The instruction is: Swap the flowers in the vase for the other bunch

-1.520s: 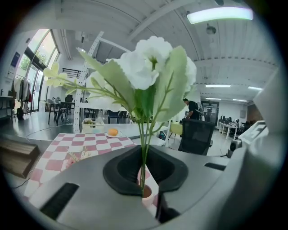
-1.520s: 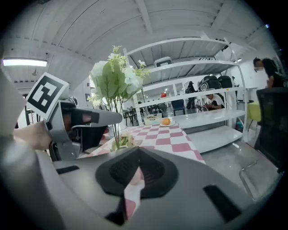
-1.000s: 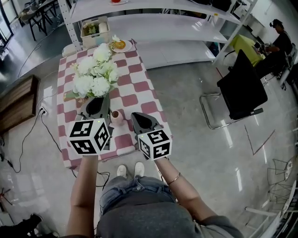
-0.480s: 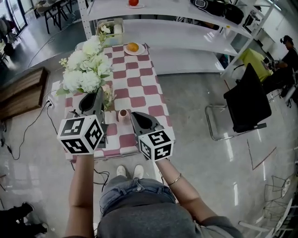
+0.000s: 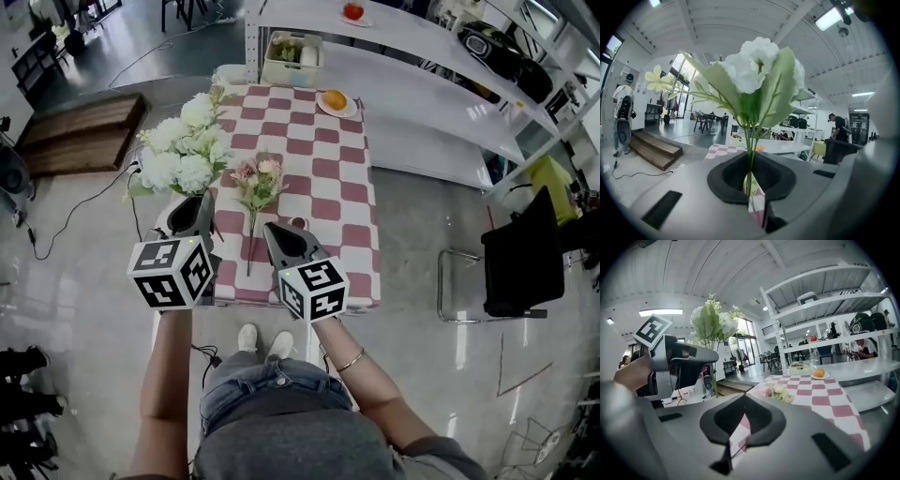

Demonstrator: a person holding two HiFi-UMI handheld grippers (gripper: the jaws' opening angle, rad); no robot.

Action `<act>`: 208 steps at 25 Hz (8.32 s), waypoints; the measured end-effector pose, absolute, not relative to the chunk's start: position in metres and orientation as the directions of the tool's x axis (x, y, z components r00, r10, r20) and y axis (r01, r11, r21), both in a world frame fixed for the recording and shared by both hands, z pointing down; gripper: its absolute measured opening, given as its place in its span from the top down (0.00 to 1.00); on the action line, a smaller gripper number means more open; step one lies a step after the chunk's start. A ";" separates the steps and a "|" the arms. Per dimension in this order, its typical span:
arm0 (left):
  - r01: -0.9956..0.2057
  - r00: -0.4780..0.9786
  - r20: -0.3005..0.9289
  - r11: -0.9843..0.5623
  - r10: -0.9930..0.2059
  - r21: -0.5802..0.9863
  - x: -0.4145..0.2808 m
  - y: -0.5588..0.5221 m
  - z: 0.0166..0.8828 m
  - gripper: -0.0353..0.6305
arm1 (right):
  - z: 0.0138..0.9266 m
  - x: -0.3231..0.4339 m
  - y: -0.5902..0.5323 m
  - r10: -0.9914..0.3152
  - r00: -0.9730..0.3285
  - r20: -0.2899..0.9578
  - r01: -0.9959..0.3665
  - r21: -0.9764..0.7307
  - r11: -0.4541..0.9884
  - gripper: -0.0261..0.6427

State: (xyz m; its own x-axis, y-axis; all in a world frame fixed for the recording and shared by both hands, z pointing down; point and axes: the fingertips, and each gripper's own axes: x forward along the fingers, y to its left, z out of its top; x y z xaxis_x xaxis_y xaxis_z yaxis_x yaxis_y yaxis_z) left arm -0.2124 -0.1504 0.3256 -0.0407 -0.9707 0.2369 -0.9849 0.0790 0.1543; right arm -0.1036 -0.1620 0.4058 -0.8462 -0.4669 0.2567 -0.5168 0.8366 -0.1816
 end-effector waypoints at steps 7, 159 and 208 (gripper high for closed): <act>-0.973 -0.090 0.368 0.160 -0.926 0.165 -0.246 -0.120 0.374 0.90 | 0.421 -0.151 -0.145 -0.379 -0.880 0.287 -0.441 -0.192 0.877 0.95; -0.902 0.299 0.518 -0.060 -0.801 0.429 -0.168 -0.256 0.506 0.88 | 0.496 -0.003 -0.213 -0.687 -0.557 0.467 -0.829 -0.266 0.491 0.95; -0.682 0.611 -0.055 -0.560 -0.790 0.471 -0.029 -0.327 0.324 0.89 | 0.429 0.027 -0.245 -0.752 -0.579 0.315 -0.814 -0.166 0.557 0.95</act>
